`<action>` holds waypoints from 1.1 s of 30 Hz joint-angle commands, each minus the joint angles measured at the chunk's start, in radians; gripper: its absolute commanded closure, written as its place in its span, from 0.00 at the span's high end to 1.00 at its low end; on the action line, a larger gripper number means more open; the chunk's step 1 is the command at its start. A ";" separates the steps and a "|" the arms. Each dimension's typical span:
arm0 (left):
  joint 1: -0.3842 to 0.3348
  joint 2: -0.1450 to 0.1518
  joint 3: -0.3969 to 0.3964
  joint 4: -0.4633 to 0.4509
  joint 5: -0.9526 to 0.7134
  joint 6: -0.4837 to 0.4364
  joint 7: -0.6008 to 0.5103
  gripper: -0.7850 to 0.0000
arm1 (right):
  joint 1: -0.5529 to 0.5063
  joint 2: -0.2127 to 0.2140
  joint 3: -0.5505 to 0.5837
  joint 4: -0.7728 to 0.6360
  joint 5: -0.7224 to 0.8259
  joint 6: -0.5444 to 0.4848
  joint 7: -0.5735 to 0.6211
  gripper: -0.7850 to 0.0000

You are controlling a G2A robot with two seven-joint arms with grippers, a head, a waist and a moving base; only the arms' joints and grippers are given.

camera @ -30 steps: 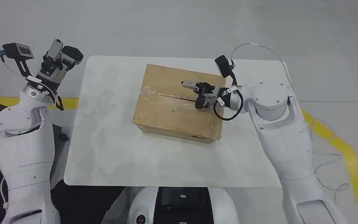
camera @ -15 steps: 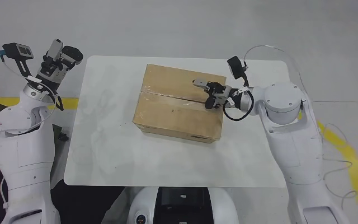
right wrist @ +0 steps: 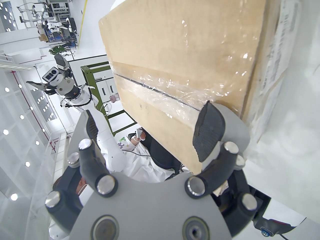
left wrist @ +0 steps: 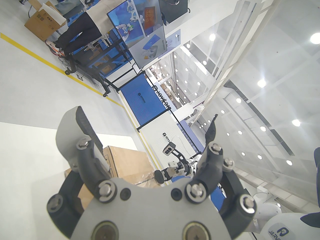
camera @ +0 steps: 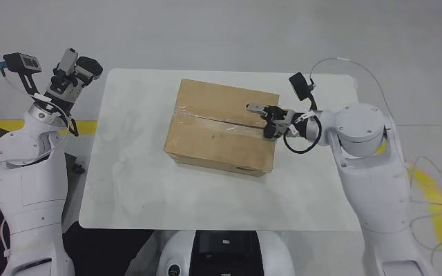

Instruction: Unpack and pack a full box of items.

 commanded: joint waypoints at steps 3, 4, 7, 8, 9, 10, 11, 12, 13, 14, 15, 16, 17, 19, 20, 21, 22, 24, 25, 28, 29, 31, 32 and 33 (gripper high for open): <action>0.000 0.000 0.000 0.000 0.000 0.000 0.000 1.00 | -0.015 0.012 0.022 -0.022 -0.003 0.006 -0.005 1.00; 0.000 0.000 0.000 0.000 0.000 0.000 0.000 1.00 | -0.017 0.015 0.024 -0.025 -0.003 0.006 -0.006 1.00; 0.000 0.000 0.000 0.000 0.000 0.000 0.000 1.00 | -0.025 0.023 0.029 -0.027 0.002 0.008 -0.008 1.00; 0.000 0.000 0.000 0.000 0.000 0.000 0.000 1.00 | -0.028 0.025 0.031 -0.029 0.005 0.009 -0.009 1.00; 0.000 0.000 0.000 0.000 0.000 0.000 0.000 1.00 | -0.030 0.027 0.034 -0.029 0.008 0.011 -0.011 1.00; 0.000 0.000 0.000 0.000 0.000 0.000 0.000 1.00 | -0.032 0.029 0.038 -0.031 0.011 0.014 -0.014 1.00; 0.000 0.000 0.000 0.000 0.000 0.000 0.000 1.00 | -0.035 0.031 0.042 -0.034 0.015 0.016 -0.016 1.00; 0.000 0.000 0.000 0.000 0.000 0.000 0.000 1.00 | -0.037 0.033 0.045 -0.038 0.019 0.018 -0.018 1.00; 0.000 0.000 0.000 0.000 0.000 0.000 0.000 1.00 | -0.040 0.034 0.048 -0.042 0.022 0.019 -0.020 1.00; 0.000 0.000 0.000 0.000 0.000 0.000 0.000 1.00 | -0.042 0.036 0.051 -0.045 0.025 0.020 -0.023 1.00; 0.000 0.000 0.000 0.000 0.000 0.000 0.000 1.00 | -0.045 0.038 0.056 -0.046 0.028 0.021 -0.029 1.00; 0.000 0.000 0.000 0.000 0.000 0.000 0.000 1.00 | -0.048 0.039 0.058 -0.045 0.030 0.021 -0.034 1.00; 0.000 0.000 0.000 0.000 0.000 0.000 0.000 1.00 | -0.050 0.041 0.060 -0.041 0.033 0.021 -0.038 1.00; 0.000 0.000 0.000 0.000 0.000 0.000 0.000 1.00 | -0.054 0.043 0.058 -0.030 0.039 0.021 -0.040 1.00; 0.000 0.000 0.000 0.000 0.000 0.000 0.000 1.00 | -0.054 0.045 0.055 -0.023 0.041 0.020 -0.040 1.00; 0.000 0.000 0.000 0.000 0.000 0.000 0.000 1.00 | -0.053 0.046 0.053 -0.016 0.045 0.017 -0.042 1.00; 0.000 0.000 0.000 0.000 0.000 0.000 0.000 1.00 | -0.052 0.047 0.052 -0.008 0.048 0.016 -0.044 1.00; 0.000 0.000 0.000 0.000 0.000 0.000 0.000 1.00 | -0.051 0.049 0.052 0.001 0.054 0.014 -0.051 1.00; 0.000 0.000 0.000 0.000 0.000 0.000 0.000 1.00 | -0.050 0.050 0.055 0.001 0.057 0.011 -0.056 1.00; 0.000 0.000 0.000 0.000 0.000 0.000 0.000 1.00 | -0.055 0.056 0.079 -0.021 0.067 -0.019 -0.079 1.00; 0.000 0.000 0.000 0.000 0.000 0.000 0.000 1.00 | -0.059 0.059 0.088 -0.032 0.063 -0.034 -0.082 1.00; 0.000 0.000 0.000 0.000 0.000 0.000 0.000 1.00 | -0.064 0.065 0.110 -0.055 0.052 -0.069 -0.091 1.00; 0.000 0.000 0.000 0.000 0.000 0.000 0.000 1.00 | -0.068 0.068 0.125 -0.065 0.051 -0.090 -0.101 1.00; 0.000 0.000 0.000 0.000 0.000 0.000 0.000 1.00 | -0.071 0.070 0.139 -0.075 0.049 -0.114 -0.112 1.00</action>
